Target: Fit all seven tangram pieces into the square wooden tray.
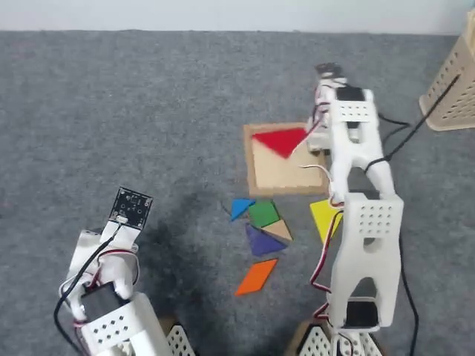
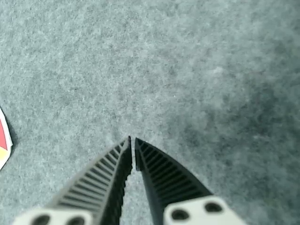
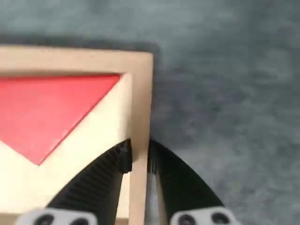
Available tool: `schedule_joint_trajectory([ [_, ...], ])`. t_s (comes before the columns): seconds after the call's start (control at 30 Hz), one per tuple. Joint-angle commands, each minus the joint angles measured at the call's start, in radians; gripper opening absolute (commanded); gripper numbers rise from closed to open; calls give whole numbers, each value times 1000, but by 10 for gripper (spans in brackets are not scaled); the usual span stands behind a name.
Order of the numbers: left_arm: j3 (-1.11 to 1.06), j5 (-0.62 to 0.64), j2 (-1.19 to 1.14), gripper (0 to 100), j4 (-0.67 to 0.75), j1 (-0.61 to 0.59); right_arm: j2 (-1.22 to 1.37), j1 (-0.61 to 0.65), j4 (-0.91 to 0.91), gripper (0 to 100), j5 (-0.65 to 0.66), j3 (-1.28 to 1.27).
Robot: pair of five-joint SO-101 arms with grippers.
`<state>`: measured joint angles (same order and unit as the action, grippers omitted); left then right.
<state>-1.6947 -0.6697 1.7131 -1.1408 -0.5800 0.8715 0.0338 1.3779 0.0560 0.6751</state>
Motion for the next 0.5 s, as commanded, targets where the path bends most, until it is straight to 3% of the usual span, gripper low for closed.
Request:
schedule_joint_trajectory([
  [0.0, 4, -15, -5, 12, -3, -2, -8, -73, 21, 6, -80, 81],
  [0.13, 4, -15, -5, 12, -3, -2, 7, -70, 48, 6, -77, 83],
  [0.47, 4, -15, -5, 12, -3, -2, 5, -25, 171, 6, 121, 81],
])
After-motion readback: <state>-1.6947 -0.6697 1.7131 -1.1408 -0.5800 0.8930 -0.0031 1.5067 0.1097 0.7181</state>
